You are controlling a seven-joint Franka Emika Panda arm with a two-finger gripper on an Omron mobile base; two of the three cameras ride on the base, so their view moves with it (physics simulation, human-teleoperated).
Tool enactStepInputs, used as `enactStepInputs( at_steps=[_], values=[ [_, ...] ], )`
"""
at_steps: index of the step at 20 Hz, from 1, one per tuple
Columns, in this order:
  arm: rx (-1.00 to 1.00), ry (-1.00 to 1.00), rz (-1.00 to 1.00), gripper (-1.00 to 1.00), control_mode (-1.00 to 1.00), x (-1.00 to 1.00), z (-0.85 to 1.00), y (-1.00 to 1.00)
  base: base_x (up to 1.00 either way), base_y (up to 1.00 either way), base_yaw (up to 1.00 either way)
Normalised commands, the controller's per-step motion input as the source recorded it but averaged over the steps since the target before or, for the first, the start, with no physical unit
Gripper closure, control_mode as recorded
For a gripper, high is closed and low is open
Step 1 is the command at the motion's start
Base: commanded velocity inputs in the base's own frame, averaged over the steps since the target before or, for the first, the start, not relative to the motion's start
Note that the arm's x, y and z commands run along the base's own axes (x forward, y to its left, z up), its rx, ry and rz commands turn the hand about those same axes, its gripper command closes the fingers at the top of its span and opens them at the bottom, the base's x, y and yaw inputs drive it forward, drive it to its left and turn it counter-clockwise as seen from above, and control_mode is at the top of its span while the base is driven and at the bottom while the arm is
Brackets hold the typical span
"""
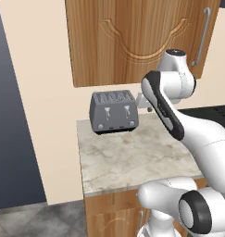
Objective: Move the mayonnaise and condiment bottle from the cabinet to the dining counter.
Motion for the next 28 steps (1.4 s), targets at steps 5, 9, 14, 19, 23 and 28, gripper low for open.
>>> enactStepInputs(
  at_steps=[5,9,14,19,23,28],
  values=[
    [-0.02,0.00,0.00,-1.00,-1.00,0.00,0.00,-0.26,0.00,0.00,0.00],
    [-0.05,0.00,0.00,-1.00,-1.00,0.00,0.00,-0.56,0.00,0.00,0.00],
    [-0.01,-0.03,0.00,-1.00,-1.00,-0.02,0.02,-0.68,0.00,0.00,0.00],
    [0.04,-0.23,0.03,-1.00,-1.00,-0.32,0.55,-0.85,0.00,0.00,0.00],
    [0.19,-0.44,0.01,-1.00,-1.00,-0.12,0.63,-0.76,0.00,0.00,0.00],
    [0.16,-0.46,0.00,-1.00,-1.00,-0.04,0.57,-0.53,0.00,0.00,0.00]
  ],
)
